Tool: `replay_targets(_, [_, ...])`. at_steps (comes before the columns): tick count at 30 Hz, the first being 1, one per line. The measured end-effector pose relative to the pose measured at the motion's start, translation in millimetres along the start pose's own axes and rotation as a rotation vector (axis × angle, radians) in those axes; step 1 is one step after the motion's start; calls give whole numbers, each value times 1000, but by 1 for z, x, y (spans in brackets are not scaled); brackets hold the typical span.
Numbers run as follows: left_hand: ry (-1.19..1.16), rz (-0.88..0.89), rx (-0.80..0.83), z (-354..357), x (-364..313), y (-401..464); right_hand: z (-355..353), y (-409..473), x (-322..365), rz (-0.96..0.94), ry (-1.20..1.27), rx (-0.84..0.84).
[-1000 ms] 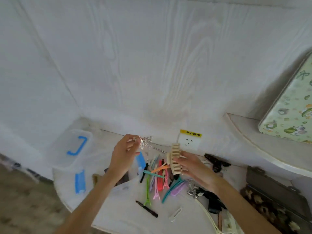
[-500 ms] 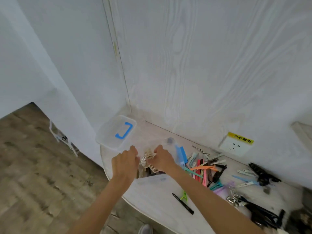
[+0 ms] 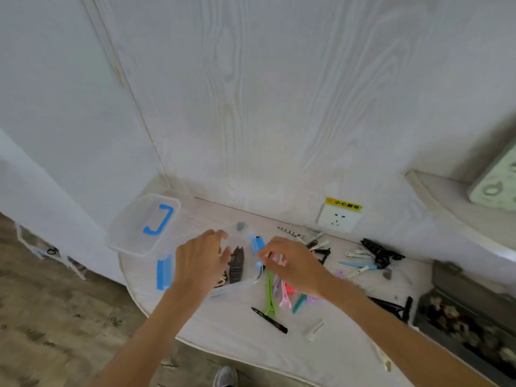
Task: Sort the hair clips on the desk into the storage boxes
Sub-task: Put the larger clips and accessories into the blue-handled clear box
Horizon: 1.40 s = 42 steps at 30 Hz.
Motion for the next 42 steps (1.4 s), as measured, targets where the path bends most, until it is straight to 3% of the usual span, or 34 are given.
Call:
replay_targets(8, [-150,445,158,44,-152,18,-90,-134,-148,572,-130,-237])
replay_targets(12, [-233,662,348,99,-212,14,-80,-182,-187,852,-172,-59])
replay_targets(14, [-257,708,452,122,-234,9,-65,-190,-190,923,-313,38])
replay_targets(17, [-65,814,482,150,-261,-2,-48,-191,-185,966,-480,73])
replay_targets(23, [58,916,442,165,-272,-9,-37,-190,-200,1056,-165,-41])
replay_targets(26, [-117,828,440,160,-267,-6,-32,-195,-205,1121,18,-52])
replay_targets(30, [-721,458,654,146,-253,4,-30,-201,-204,1120,-56,16])
replay_targets(34, [-1170,150,753,138,-228,13,-38,-205,-203,1078,16,-52])
replay_targets(40, [-1438,69,739,116,-206,12,-53,-202,-179,770,42,-368])
replay_targets(42, [-1550,22,716,105,-200,10,-57,-196,-171,702,-27,-365])
Point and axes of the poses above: each hand's wrist, its own y-axis towards the middle knuckle, its own z-axis out of the palm, x = y × z, the point moved 3 cm from there along y, towards the middle knuckle, and after that the axes turned 6 degrees about z, right-handed, at the moved point
